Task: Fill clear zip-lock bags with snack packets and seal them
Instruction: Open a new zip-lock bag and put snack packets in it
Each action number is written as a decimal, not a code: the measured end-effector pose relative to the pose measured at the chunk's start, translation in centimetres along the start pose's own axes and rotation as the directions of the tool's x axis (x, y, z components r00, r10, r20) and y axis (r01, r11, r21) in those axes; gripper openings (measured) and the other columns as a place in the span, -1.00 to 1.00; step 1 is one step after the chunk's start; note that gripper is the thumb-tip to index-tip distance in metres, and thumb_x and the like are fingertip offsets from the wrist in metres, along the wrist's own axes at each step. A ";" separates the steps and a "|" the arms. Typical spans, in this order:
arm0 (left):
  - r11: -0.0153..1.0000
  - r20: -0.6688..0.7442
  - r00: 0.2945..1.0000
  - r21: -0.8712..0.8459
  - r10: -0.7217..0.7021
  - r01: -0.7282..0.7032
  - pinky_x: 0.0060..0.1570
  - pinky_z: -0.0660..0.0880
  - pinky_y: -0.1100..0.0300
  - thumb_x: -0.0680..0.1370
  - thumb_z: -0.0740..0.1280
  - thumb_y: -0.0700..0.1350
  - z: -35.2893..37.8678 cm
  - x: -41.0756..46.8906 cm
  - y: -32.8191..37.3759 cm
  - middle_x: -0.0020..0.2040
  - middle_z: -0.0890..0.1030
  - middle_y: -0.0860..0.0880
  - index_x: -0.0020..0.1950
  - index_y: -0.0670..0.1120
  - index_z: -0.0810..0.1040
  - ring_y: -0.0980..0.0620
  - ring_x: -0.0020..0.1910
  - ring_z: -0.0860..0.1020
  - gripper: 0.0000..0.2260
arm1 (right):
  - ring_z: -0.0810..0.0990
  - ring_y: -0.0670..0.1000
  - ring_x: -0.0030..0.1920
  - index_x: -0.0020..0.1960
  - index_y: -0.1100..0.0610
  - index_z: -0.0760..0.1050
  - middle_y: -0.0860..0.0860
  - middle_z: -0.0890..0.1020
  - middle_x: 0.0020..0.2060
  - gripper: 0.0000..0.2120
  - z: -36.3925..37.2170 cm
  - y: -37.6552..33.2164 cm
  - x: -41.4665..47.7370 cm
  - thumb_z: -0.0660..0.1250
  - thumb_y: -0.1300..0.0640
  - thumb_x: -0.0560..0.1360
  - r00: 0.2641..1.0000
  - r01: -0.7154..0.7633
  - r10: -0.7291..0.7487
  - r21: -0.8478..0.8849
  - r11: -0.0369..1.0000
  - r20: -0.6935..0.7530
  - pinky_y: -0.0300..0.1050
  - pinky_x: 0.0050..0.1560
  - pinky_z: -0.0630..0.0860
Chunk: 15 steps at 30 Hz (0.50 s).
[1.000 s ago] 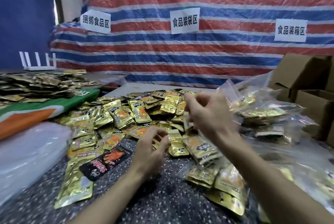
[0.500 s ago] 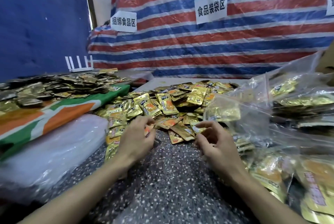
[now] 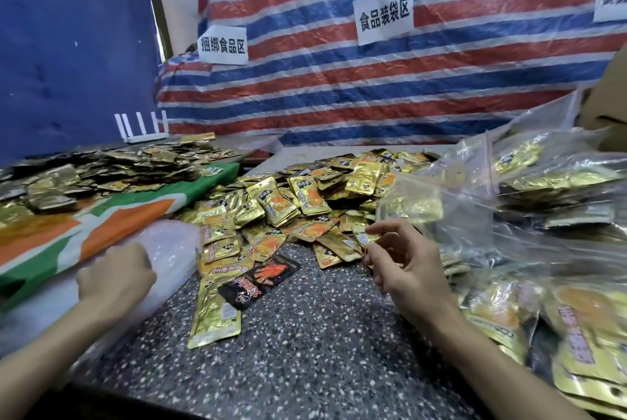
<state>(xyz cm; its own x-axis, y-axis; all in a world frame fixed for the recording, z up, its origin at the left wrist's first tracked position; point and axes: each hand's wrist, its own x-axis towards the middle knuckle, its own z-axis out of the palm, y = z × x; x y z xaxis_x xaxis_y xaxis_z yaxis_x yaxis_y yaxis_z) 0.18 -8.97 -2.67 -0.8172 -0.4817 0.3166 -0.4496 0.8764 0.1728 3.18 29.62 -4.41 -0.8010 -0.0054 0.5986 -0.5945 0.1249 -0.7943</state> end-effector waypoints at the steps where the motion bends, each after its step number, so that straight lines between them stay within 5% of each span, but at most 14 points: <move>1: 0.995 0.048 0.998 -0.091 -0.031 0.035 -0.08 0.51 0.04 0.42 0.46 -0.17 -0.1 0.5 -0.3 -0.20 0.64 -0.08 -0.28 -0.06 0.63 -0.14 -0.17 0.58 -0.92 | 0.50 0.04 -0.37 0.01 -0.11 0.54 0.19 0.59 -0.28 -0.73 0.0 0.0 -0.1 0.37 0.29 0.56 1.000 -0.001 0.001 -0.006 1.000 0.000 -0.02 -0.41 0.43; 5: 0.934 0.131 0.990 -0.344 -0.053 0.095 -0.25 0.46 0.08 0.38 0.59 -0.13 -0.5 3.0 -1.6 -0.42 0.61 -0.14 -0.33 -0.24 0.67 -0.12 -0.36 0.56 -0.78 | 0.51 0.00 -0.38 0.01 -0.06 0.54 0.10 0.60 -0.30 -0.74 -0.1 -0.4 -0.2 0.37 0.32 0.55 1.000 0.001 -0.001 0.002 1.000 -0.029 -0.04 -0.41 0.44; 10: 0.860 -0.150 0.989 -0.504 0.003 -0.079 -0.37 0.38 0.11 0.63 0.12 0.23 -2.1 2.6 1.0 -0.46 0.52 -0.14 -0.21 -0.22 0.54 -0.16 -0.42 0.52 -0.45 | 0.51 0.01 -0.37 0.00 -0.02 0.54 0.06 0.58 -0.32 -0.74 -0.2 -0.8 -0.2 0.35 0.34 0.55 0.999 -0.008 0.009 0.011 1.000 -0.048 0.03 -0.39 0.46; 13: 0.674 -0.318 0.923 -0.635 0.217 -0.377 -0.42 0.34 0.13 0.63 0.28 -0.07 -3.5 -1.2 5.4 -0.25 0.56 -0.07 -0.09 -0.12 0.48 -0.06 -0.31 0.52 -0.85 | 0.51 -0.02 -0.40 0.01 0.01 0.54 0.01 0.58 -0.34 -0.77 -0.1 -0.8 -0.2 0.35 0.34 0.55 0.999 -0.029 0.030 0.031 0.999 -0.038 -0.09 -0.42 0.46; 15: 0.521 -0.395 0.865 -0.691 0.308 -0.501 -0.38 0.41 0.18 0.61 0.32 -0.19 -4.3 -4.3 8.9 -0.18 0.55 -0.09 -0.11 -0.10 0.44 -0.04 -0.26 0.54 -0.89 | 0.50 -0.02 -0.42 0.01 0.03 0.55 0.00 0.59 -0.34 -0.80 -0.1 -0.8 -0.3 0.35 0.33 0.56 0.998 -0.045 0.048 0.080 0.996 -0.038 -0.17 -0.45 0.45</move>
<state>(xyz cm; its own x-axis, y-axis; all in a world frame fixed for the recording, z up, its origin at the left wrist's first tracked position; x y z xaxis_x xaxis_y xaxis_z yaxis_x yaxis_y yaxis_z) 1.25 0.91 1.51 -0.7033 -0.1462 0.6956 0.4242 0.6989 0.5759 3.91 29.63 -3.89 -0.8255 0.0379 0.5632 -0.5616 0.0457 -0.8262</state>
